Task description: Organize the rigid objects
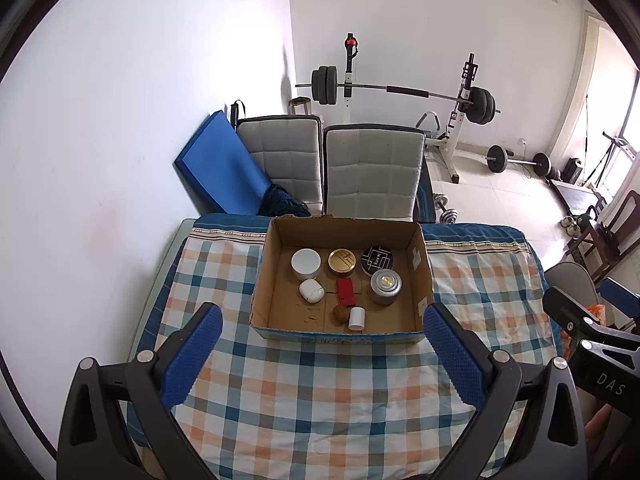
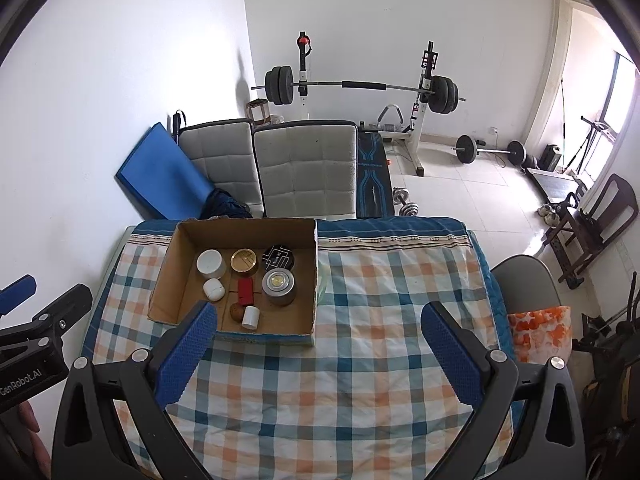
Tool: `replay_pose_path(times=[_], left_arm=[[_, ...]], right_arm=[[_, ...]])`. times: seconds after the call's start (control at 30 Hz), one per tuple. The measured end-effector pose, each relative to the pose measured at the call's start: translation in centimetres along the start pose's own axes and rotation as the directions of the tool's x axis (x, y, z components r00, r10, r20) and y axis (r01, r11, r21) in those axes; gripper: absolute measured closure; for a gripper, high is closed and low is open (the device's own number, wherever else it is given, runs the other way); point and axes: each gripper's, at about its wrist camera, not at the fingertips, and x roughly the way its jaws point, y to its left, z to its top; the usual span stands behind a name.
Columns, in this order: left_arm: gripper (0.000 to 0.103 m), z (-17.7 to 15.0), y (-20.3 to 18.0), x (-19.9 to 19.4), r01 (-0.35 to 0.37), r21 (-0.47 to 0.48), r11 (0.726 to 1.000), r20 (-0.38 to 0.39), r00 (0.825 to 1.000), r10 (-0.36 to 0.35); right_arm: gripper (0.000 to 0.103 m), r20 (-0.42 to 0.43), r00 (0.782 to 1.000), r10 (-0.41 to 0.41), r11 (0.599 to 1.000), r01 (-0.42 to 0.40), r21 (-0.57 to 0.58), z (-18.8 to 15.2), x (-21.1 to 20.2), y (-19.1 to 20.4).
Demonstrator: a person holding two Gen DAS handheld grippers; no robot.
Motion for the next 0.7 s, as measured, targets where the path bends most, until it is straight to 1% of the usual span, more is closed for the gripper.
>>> replay_pose_path(times=[0.3, 0.7], left_arm=[[0.0, 0.6, -0.2, 0.1, 0.007, 0.01, 1.0, -0.011, 1.0, -0.007], [0.0, 1.0, 0.1, 0.3, 0.013, 0.015, 1.0, 0.009, 1.0, -0.013]], right_arm=[[0.0, -0.014, 1.0, 0.003, 1.0, -0.003, -0.003, -0.3, 0.1, 0.1], [0.0, 0.019, 1.0, -0.011, 1.0, 0.011, 0.011, -0.4, -0.5, -0.1]])
